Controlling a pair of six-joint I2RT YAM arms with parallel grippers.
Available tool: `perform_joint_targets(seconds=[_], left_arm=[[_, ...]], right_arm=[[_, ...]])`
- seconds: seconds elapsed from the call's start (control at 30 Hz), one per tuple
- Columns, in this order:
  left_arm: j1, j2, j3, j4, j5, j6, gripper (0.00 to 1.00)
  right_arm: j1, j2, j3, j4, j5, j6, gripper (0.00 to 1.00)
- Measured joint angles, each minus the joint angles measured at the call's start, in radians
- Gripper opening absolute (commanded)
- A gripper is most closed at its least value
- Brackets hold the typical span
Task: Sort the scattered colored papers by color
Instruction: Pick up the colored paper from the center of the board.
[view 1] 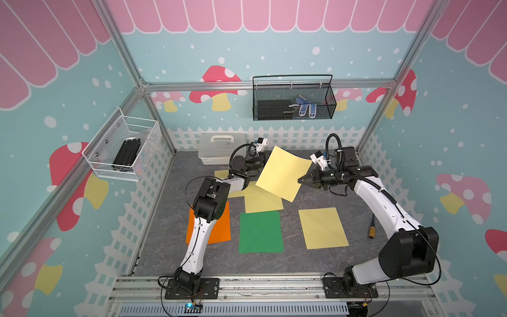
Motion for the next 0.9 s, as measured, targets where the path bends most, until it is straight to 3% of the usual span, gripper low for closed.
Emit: perform_joint_targets(seconds=[0.33, 0.9], left_arm=[[-0.017, 0.0, -0.081, 0.0, 0.004, 0.012, 0.5], [-0.016, -0.068, -0.096, 0.005, 0.003, 0.016, 0.52]], right_arm=[[0.0, 0.029, 0.121, -0.113, 0.102, -0.125, 0.01], [-0.049, 0.053, 0.215, -0.204, 0.259, -0.195, 0.02]])
